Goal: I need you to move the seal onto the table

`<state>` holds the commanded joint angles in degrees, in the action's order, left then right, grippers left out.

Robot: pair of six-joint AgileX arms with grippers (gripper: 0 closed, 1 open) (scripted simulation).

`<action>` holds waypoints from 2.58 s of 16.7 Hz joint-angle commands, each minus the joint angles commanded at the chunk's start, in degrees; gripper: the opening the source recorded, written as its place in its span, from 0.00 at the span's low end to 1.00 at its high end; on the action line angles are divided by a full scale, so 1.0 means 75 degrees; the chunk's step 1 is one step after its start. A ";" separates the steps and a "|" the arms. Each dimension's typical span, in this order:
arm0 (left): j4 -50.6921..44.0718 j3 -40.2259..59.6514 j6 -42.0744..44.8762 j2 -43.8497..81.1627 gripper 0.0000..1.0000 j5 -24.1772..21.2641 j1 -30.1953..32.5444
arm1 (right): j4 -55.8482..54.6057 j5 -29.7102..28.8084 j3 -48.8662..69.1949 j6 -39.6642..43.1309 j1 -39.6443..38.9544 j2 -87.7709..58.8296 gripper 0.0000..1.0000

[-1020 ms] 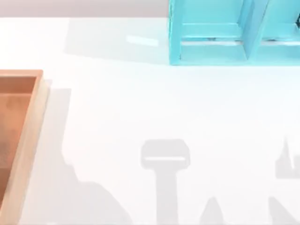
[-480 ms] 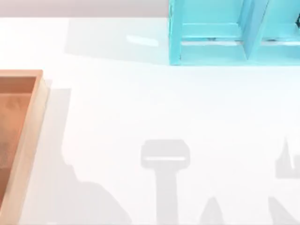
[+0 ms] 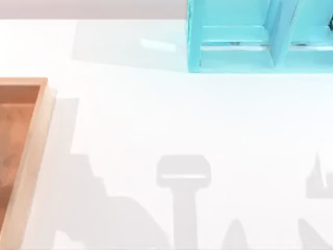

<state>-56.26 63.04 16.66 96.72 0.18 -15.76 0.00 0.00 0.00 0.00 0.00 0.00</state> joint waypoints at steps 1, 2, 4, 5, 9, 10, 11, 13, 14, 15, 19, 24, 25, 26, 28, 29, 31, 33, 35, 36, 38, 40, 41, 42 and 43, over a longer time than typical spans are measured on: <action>-0.0337 0.0276 -0.0307 -0.0039 0.00 0.0000 0.0283 | 0.0000 0.0000 0.0000 0.0000 0.0000 0.0000 1.00; -0.0755 0.0583 -0.0654 -0.0091 0.00 0.0000 0.0615 | 0.0000 0.0000 0.0000 0.0000 0.0000 0.0000 1.00; -0.1643 0.1245 -0.1392 -0.0227 0.00 -0.0001 0.1372 | 0.0000 0.0000 0.0000 0.0000 0.0000 0.0000 1.00; -0.2071 0.1583 -0.1769 -0.0314 0.00 -0.0002 0.1769 | 0.0000 0.0000 0.0000 0.0000 0.0000 0.0000 1.00; -0.3605 0.2747 -0.3226 -0.0715 0.00 -0.0001 0.3270 | 0.0000 0.0000 0.0000 0.0000 0.0000 0.0000 1.00; -0.3825 0.2935 -0.3446 -0.0802 0.00 0.0002 0.3492 | 0.0000 0.0000 0.0000 0.0000 0.0000 0.0000 1.00; -0.3967 0.3061 -0.3587 -0.0868 0.00 0.0004 0.3634 | 0.0000 0.0000 0.0000 0.0000 0.0000 0.0000 1.00; -0.4030 0.3118 -0.3650 -0.0900 0.00 0.0005 0.3698 | 0.0000 0.0000 0.0000 0.0000 0.0000 0.0000 1.00; -0.4030 0.3118 -0.3650 -0.0900 0.00 0.0005 0.3698 | 0.0000 0.0000 0.0000 0.0000 0.0000 0.0000 1.00; -0.4030 0.3118 -0.3650 -0.0900 0.00 0.0005 0.3698 | 0.0000 0.0000 0.0000 0.0000 0.0000 0.0000 1.00; -0.3881 0.3319 -0.3760 -0.0571 0.00 -0.0003 0.3749 | 0.0000 0.0000 0.0000 0.0000 0.0000 0.0000 1.00; -0.3078 0.4457 -0.4325 0.1521 0.00 -0.0017 0.4339 | 0.0000 0.0000 0.0000 0.0000 0.0000 0.0000 1.00; -0.2872 0.4711 -0.4451 0.2052 0.00 -0.0022 0.4485 | 0.0000 0.0000 0.0000 0.0000 0.0000 0.0000 1.00; -0.2667 0.4954 -0.4572 0.2514 0.00 -0.0025 0.4625 | 0.0000 0.0000 0.0000 0.0000 0.0000 0.0000 1.00; -0.2305 0.5367 -0.4780 0.3198 0.00 -0.0027 0.4862 | 0.0000 0.0000 0.0000 0.0000 0.0000 0.0000 1.00; -0.2166 0.5511 -0.4854 0.3418 0.00 -0.0027 0.4947 | 0.0000 0.0000 0.0000 0.0000 0.0000 0.0000 1.00; -0.2033 0.5641 -0.4923 0.3613 0.00 -0.0028 0.5026 | 0.0000 0.0000 0.0000 0.0000 0.0000 0.0000 1.00; -0.2033 0.5641 -0.4923 0.3613 0.00 -0.0028 0.5026 | 0.0000 0.0000 0.0000 0.0000 0.0000 0.0000 1.00; -0.2023 0.5586 -0.4918 0.3610 0.00 -0.0036 0.4974 | 0.0000 0.0000 0.0000 0.0000 0.0000 0.0000 1.00; -0.1920 0.5494 -0.4928 0.3633 0.00 -0.0038 0.4967 | 0.0000 0.0000 0.0000 0.0000 0.0000 0.0000 1.00; -0.1540 0.5214 -0.4898 0.3687 0.00 -0.0032 0.5002 | 0.0000 0.0000 0.0000 0.0000 0.0000 0.0000 1.00; -0.1097 0.4882 -0.4905 0.3779 0.00 -0.0033 0.5007 | 0.0000 0.0000 0.0000 0.0000 0.0000 0.0000 1.00; -0.0916 0.4739 -0.4911 0.3822 0.00 -0.0035 0.5007 | 0.0000 0.0000 0.0000 0.0000 0.0000 0.0000 1.00; -0.0815 0.4651 -0.4910 0.3841 0.00 -0.0032 0.5012 | 0.0000 0.0000 0.0000 0.0000 0.0000 0.0000 1.00; -0.0794 0.4633 -0.4909 0.3844 0.00 -0.0030 0.5015 | 0.0000 0.0000 0.0000 0.0000 0.0000 0.0000 1.00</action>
<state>-62.21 97.79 -20.15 125.55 -0.05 21.85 0.00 0.00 0.00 0.00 0.00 0.00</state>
